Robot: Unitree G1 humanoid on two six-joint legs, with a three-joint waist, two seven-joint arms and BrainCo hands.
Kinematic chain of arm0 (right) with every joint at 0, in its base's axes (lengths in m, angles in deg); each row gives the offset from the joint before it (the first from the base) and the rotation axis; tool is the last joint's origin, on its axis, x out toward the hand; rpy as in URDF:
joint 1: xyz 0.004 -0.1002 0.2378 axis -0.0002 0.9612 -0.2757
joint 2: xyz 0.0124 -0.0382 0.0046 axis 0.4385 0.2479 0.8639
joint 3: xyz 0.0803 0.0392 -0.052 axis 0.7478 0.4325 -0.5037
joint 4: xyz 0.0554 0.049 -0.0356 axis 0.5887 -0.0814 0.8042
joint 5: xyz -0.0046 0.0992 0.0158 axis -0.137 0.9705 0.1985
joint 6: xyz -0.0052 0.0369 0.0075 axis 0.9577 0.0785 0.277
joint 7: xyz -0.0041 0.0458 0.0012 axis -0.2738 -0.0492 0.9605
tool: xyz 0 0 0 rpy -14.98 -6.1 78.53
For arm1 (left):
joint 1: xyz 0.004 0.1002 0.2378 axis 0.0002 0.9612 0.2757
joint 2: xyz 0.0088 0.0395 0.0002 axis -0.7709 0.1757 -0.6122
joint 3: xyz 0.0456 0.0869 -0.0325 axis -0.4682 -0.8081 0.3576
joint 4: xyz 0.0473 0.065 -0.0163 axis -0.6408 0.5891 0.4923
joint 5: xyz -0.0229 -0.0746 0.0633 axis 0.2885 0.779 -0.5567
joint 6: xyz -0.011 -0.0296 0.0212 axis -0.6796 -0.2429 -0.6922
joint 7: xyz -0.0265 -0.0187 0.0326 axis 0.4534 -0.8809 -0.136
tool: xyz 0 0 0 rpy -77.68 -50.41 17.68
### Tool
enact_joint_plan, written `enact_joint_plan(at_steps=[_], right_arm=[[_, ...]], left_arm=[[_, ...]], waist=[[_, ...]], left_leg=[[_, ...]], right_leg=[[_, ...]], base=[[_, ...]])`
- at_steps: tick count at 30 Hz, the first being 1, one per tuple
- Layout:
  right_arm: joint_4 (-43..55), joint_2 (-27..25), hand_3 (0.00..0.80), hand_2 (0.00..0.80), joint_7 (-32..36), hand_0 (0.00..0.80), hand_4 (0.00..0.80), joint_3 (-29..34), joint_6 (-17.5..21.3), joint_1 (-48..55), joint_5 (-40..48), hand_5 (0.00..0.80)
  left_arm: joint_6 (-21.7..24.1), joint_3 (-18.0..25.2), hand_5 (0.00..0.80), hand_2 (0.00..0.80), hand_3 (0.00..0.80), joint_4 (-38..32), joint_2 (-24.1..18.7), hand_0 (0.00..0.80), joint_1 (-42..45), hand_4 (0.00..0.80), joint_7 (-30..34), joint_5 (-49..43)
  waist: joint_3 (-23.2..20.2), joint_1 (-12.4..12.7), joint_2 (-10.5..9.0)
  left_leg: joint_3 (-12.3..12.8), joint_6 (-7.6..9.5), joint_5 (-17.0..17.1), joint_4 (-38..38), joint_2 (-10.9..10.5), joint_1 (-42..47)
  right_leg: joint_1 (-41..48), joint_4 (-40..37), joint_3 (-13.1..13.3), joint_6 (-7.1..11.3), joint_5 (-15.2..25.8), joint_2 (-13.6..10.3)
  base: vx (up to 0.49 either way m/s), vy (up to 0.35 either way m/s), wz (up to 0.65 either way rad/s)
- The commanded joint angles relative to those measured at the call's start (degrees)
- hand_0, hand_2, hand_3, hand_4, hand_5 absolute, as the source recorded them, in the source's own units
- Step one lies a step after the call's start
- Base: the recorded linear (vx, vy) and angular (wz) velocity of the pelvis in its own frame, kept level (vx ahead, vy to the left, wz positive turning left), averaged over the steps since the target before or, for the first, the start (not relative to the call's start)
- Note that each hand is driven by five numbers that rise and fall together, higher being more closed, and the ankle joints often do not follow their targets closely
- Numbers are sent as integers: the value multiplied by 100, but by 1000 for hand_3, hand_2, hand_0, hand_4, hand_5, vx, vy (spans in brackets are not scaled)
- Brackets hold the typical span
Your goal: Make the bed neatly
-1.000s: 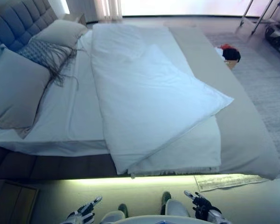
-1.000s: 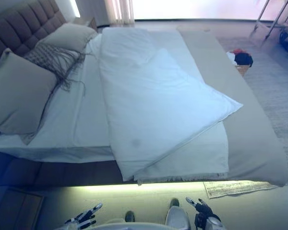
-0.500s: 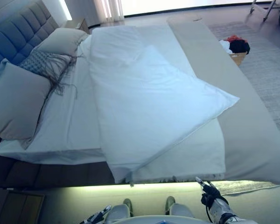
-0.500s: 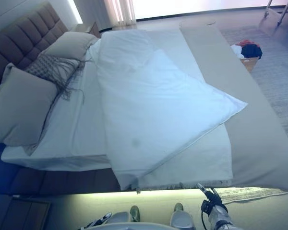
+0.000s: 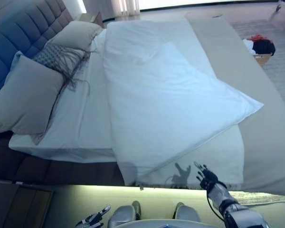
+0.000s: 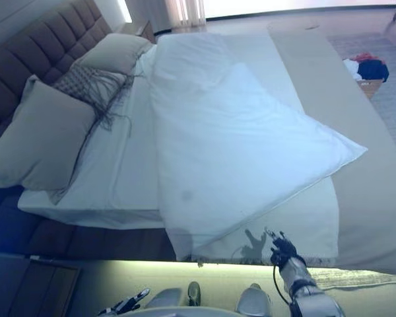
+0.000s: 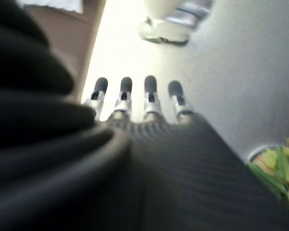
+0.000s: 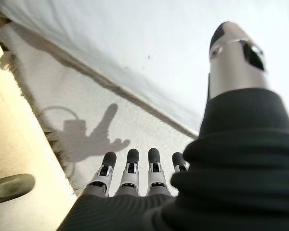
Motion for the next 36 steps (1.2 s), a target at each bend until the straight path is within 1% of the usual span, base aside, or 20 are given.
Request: enact_joint_plan(at_steps=[1, 4, 5, 7, 9, 10, 11, 12, 13, 16, 21, 29, 36], right_arm=[[109, -148, 0, 0, -148, 0, 0, -40, -329, -836, 545, 0], [75, -218, 0, 0, -218, 0, 0, -69, -453, -1224, 691, 0], [69, -314, 0, 0, -301, 0, 0, -95, -509, -1497, 731, 0], [14, -465, 0, 0, -442, 0, 0, -127, -584, -1762, 720, 0], [-36, -614, 0, 0, -515, 0, 0, -102, -687, -1931, 750, 0], [-41, -621, 0, 0, -514, 0, 0, -102, -692, -1941, 756, 0], [-62, -678, 0, 0, -580, 0, 0, -109, -704, -2053, 871, 0], [-81, -721, 0, 0, -605, 0, 0, -116, -715, -2127, 899, 0], [-101, -756, 0, 0, -578, 0, 0, -115, -734, -2174, 932, 0], [-198, -921, 0, 0, -425, 0, 0, -132, -771, -2380, 1015, 0], [-79, -1121, 0, 0, -307, 0, 0, -230, -748, -2620, 995, 0], [114, -1494, 0, 0, -201, 0, 0, -340, -747, -3145, 866, 0], [386, -1695, 0, 0, -190, 0, 0, -433, -819, -3521, 925, 0]], left_arm=[[168, -190, 0, 0, 0, 50, -201, 0, -315, 0, 66, 360], [255, -209, 0, 0, 0, 7, -228, 0, -507, 0, 113, 625], [318, -190, 0, 0, 0, -97, -251, 0, -674, 0, 157, 907], [373, -139, 0, 0, 0, -229, -261, 0, -808, 0, 166, 1353], [423, -68, 0, 0, 0, -332, -266, 0, -876, 0, 84, 1594], [436, -65, 0, 0, 0, -335, -265, 0, -878, 0, 73, 1615], [508, -33, 0, 0, 0, -413, -284, 0, -904, 0, 29, 1676], [544, -22, 0, 0, 0, -443, -303, 0, -935, 0, 14, 1723], [559, -21, 0, 0, 0, -452, -315, 0, -959, 0, -4, 1756], [497, 1, 0, 0, 0, -504, -349, 0, -963, 0, -102, 1893], [408, 110, 0, 0, 0, -544, -406, 0, -869, 0, -117, 2027], [495, 57, 0, 0, 0, -626, -384, 0, -607, 0, 152, 2033], [384, -12, 0, 0, 0, -785, -456, 0, -478, 0, 192, 2014]], waist=[[431, 180, -227], [591, 212, -204], [746, 250, -178], [845, 304, -139], [949, 349, -88], [950, 351, -87], [1036, 380, -49], [1082, 398, -25], [1105, 405, -10], [1215, 438, 72], [1315, 464, 125], [1376, 565, 192], [1382, 628, 185]], left_leg=[[-161, 31, -364, 1150, 98, -886], [-183, 65, -390, 1343, 79, -1188], [-206, 101, -389, 1486, 36, -1440], [-211, 143, -375, 1603, 1, -1692], [-244, 153, -376, 1730, -45, -1892], [-245, 155, -377, 1740, -48, -1909], [-256, 188, -380, 1824, -77, -2035], [-287, 179, -576, 2000, -96, -2107], [-288, 195, -595, 2066, -107, -2177], [-306, 247, -695, 2402, -135, -2504], [-278, 298, -764, 2756, -100, -2908], [-296, 314, -762, 2916, -71, -3148], [-342, 311, -721, 2906, -69, -3141]], right_leg=[[-203, -49, 147, -116, 344, -174], [-569, 254, 192, -152, 289, -164], [-858, 486, 213, -165, 263, -159], [-1173, 771, 226, -167, 215, -193], [-1396, 1042, 232, -172, 151, -239], [-1416, 1062, 237, -172, 145, -241], [-1585, 1253, 254, -192, 96, -252], [-1690, 1471, 309, -148, -93, -257], [-1772, 1553, 315, -155, -113, -266], [-2155, 1968, 361, -200, -225, -280], [-2608, 2395, 410, -261, -335, -283], [-2883, 2676, 424, -303, -426, -300], [-2888, 2730, 396, -328, -442, -276]], base=[[-192, -36, 0], [-165, -6, 4], [-206, -2, 8], [-189, 6, 7], [-85, 11, 12], [-71, 12, 16], [0, 3, 13], [-8, 9, 12], [18, 7, 12], [-44, 24, 17], [-33, 16, 5], [6, 23, 4], [30, 9, 2]])
